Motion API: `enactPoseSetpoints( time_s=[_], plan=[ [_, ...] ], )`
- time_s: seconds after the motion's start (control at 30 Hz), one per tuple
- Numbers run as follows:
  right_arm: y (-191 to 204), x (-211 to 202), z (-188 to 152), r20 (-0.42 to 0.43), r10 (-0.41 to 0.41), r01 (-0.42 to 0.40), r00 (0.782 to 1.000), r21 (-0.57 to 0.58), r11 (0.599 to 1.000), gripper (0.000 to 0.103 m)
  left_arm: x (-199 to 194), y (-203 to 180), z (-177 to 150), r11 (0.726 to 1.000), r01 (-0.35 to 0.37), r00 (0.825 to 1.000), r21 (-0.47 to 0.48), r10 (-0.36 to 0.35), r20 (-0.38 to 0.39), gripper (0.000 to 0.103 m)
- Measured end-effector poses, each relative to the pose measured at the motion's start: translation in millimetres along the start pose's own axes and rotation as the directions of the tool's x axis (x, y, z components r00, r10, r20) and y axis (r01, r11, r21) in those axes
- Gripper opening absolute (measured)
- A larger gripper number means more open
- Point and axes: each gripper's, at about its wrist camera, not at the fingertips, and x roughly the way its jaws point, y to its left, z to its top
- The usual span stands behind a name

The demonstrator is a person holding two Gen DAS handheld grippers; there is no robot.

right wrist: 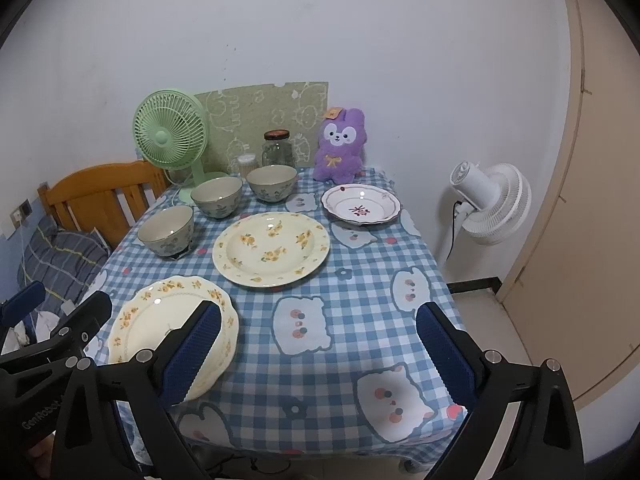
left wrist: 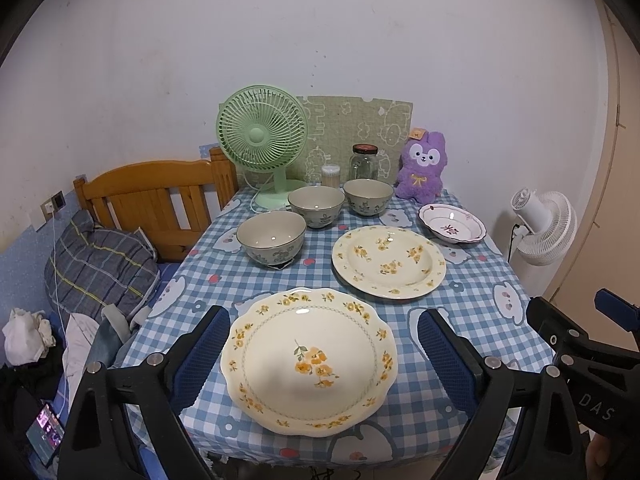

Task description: Organize plates and bowls

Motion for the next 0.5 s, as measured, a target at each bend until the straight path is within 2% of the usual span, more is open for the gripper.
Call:
enactPoseSetpoints(
  time_s=[0.5],
  plan=[
    [31, 30, 23, -0.075, 0.029, -0.028, 0.997, 0.016, 0.999, 0.096, 26, 17, 20, 1.0, -0.014, 0.998, 0.003, 0.014, -0.054, 0.09]
  ],
)
